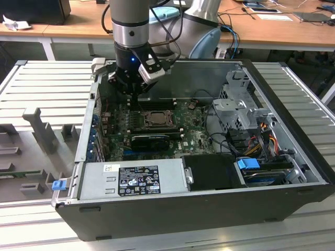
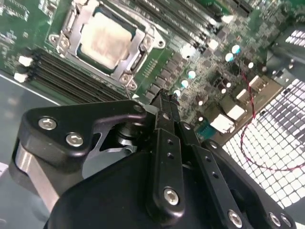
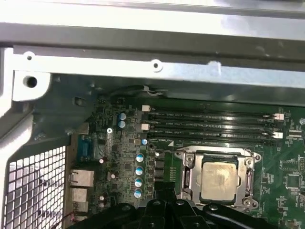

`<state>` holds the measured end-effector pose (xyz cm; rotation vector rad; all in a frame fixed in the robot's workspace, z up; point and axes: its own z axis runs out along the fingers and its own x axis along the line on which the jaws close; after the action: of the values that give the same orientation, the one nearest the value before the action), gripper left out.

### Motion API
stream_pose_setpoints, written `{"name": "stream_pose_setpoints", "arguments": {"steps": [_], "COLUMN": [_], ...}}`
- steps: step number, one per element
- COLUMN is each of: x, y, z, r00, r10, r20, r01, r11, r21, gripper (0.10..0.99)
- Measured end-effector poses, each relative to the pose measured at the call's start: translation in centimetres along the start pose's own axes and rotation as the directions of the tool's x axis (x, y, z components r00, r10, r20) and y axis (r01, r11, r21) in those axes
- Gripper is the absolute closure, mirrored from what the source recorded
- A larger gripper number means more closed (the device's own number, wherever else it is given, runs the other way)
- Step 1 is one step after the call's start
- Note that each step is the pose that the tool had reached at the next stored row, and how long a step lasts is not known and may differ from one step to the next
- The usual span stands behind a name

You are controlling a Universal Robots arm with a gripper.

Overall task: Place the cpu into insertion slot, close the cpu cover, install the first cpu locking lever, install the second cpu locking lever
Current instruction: 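Install the first cpu locking lever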

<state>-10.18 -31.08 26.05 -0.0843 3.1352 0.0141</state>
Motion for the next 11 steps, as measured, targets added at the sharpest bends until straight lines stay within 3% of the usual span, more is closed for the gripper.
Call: {"name": "stream_pose_setpoints", "arguments": {"steps": [6,11], "x": [1.13,1.48], "y": [0.63,1.62], "z": [0.34,0.56], "r00": [1.0,1.0], "r10": [0.0,0.0], "r20": [-0.0002,0.0], "r01": [0.0,0.0], "r11": [1.0,1.0], "r21": [0.0,0.0], "gripper": [0.98,0.98]}}
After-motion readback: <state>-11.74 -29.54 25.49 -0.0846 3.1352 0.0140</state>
